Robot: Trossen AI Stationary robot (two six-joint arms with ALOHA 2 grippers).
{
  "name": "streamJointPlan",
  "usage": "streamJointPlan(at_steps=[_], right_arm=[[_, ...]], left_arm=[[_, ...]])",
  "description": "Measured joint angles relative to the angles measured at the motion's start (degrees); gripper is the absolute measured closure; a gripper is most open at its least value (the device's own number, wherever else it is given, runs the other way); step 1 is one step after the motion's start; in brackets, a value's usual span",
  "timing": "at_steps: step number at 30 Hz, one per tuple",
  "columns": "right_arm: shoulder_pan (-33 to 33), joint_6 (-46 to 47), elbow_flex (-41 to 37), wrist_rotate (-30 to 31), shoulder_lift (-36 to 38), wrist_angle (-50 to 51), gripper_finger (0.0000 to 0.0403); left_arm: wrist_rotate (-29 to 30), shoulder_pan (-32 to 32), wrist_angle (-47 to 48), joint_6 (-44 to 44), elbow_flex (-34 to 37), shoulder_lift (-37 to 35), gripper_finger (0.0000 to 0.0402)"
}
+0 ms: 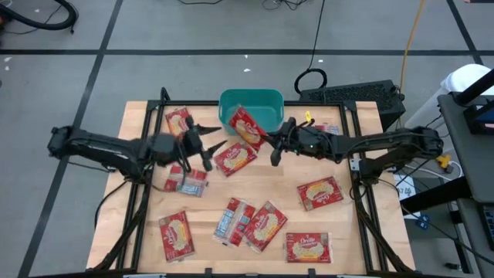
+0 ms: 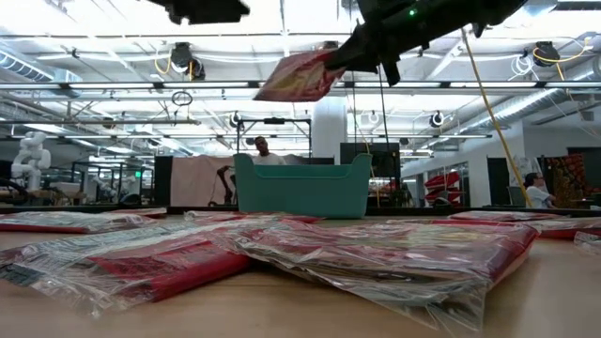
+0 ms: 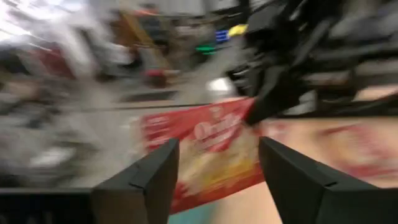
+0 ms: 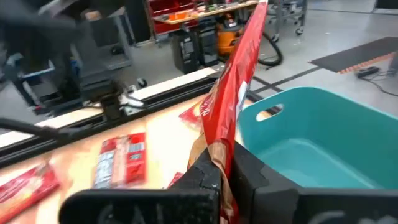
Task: Sort popcorn bags into baskets
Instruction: Put the red popcorn bag into the green bin
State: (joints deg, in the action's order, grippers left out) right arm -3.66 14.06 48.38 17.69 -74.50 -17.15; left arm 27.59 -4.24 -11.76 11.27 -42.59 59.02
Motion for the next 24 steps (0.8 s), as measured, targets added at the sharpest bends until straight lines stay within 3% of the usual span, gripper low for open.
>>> streamJointPlan(at_steps=[3,6,13,20,24], right_arm=[[1.3,-0.02,-0.01,-0.03,-0.47,-0.14,0.0403],[2.51,-0.29,-0.8,-0.02,-0.55,-0.02,0.0403],[4.77,-4.49,-4.62,-0.18,-0.55,-1.11,0.0403],[4.89,-6.89,-8.31,-6.25,-0.53,-7.55,0.0403],[4.92,-8.96,-10.44,-8.95,-0.55,-9.87,0.0403]], left_arm=[[-13.87,5.71,5.42,-5.24,-0.02,-3.31,0.0203],[-19.9,9.69,11.37,-8.89,-0.05,-5.07,0.0211],[-24.32,12.41,19.69,-15.58,-0.05,-3.86,0.018],[-25.25,12.74,13.84,-16.18,-0.02,2.34,0.008],[-26.52,14.05,7.82,-15.69,-0.02,6.61,0.0053]])
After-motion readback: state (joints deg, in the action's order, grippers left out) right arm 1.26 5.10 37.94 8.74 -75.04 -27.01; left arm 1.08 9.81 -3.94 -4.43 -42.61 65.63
